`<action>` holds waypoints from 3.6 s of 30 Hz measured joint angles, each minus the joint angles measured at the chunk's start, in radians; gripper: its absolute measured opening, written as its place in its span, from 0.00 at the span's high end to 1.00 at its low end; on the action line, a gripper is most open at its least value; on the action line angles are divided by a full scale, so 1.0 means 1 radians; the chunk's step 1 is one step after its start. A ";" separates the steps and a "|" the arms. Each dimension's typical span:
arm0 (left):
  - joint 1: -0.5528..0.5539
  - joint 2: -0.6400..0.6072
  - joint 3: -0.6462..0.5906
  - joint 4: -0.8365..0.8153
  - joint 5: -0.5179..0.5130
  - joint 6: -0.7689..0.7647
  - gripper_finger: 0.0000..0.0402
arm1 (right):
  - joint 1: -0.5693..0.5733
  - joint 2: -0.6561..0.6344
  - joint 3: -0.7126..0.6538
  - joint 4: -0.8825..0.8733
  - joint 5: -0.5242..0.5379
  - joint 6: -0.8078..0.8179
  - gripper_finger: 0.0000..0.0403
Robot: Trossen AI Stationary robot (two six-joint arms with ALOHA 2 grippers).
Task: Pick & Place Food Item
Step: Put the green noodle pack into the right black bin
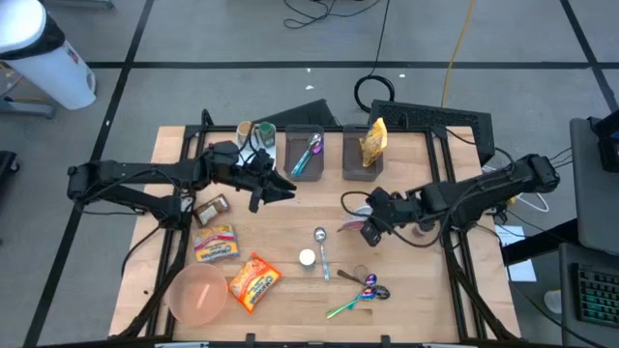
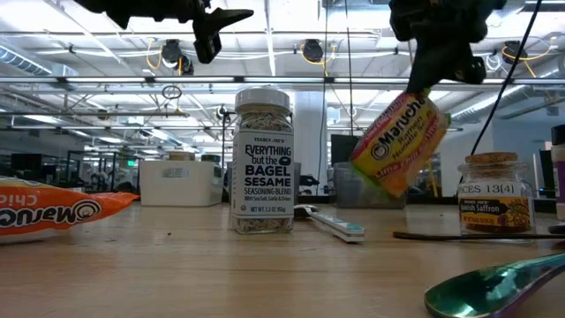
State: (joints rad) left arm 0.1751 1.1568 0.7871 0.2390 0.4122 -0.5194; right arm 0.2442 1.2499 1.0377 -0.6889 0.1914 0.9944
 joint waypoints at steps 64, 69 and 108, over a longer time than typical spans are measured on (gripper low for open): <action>-0.176 0.391 0.694 -0.662 -0.740 0.780 0.59 | -0.330 0.079 0.182 0.609 -0.010 -0.142 1.00; -0.176 0.391 0.694 -0.661 -0.783 0.780 0.59 | -0.330 0.079 0.182 0.610 -0.011 -0.139 1.00; -0.155 0.391 0.693 -0.662 -0.772 0.743 0.97 | -0.330 0.079 0.182 0.609 -0.037 -0.142 1.00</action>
State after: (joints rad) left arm 0.0204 1.5475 1.4799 -0.4232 -0.3595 0.2237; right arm -0.0856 1.3285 1.2194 -0.0795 0.1547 0.8520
